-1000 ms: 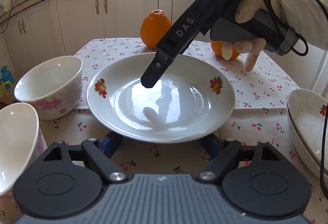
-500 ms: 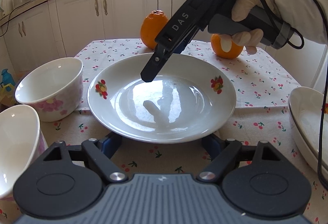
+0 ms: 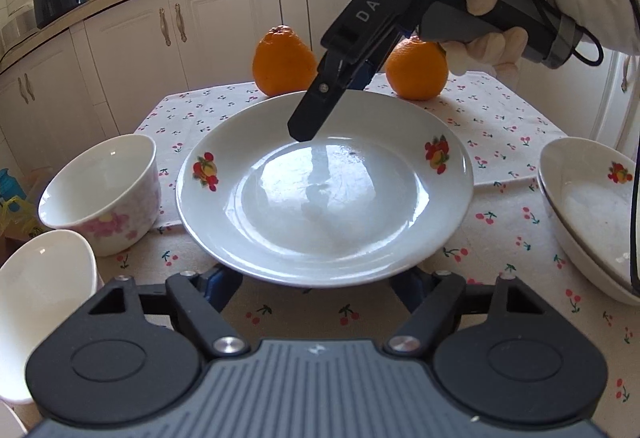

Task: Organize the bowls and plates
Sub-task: 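Lift the fruit-decal plate off the cloth with the right tool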

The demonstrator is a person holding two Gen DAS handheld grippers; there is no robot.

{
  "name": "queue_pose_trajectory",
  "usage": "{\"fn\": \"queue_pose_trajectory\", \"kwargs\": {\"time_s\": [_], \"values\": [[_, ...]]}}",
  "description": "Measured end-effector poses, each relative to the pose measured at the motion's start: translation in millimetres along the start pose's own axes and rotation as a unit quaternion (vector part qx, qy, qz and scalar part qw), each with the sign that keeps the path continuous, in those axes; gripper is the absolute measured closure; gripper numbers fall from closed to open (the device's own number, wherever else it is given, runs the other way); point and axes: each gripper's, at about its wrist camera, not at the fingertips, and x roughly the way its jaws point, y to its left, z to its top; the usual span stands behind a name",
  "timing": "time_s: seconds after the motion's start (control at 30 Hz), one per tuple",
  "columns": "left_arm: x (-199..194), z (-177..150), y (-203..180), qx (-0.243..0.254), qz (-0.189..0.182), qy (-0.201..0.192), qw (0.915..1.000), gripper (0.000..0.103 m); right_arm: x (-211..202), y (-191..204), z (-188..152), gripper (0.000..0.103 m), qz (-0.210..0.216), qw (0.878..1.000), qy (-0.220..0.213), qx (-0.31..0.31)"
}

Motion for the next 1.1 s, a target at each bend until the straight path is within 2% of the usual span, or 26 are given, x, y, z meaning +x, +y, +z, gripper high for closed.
{"fn": "queue_pose_trajectory", "kwargs": {"time_s": [0.5,1.1], "values": [[-45,5,-22,0.065,-0.057,-0.005,0.9962,0.024,-54,41,-57,0.022,-0.047,0.998,-0.032,0.035],[-82,-2,-67,0.133,-0.122,-0.017,0.9835,0.024,-107,73,-140,0.022,-0.094,0.989,-0.072,0.093]]}}
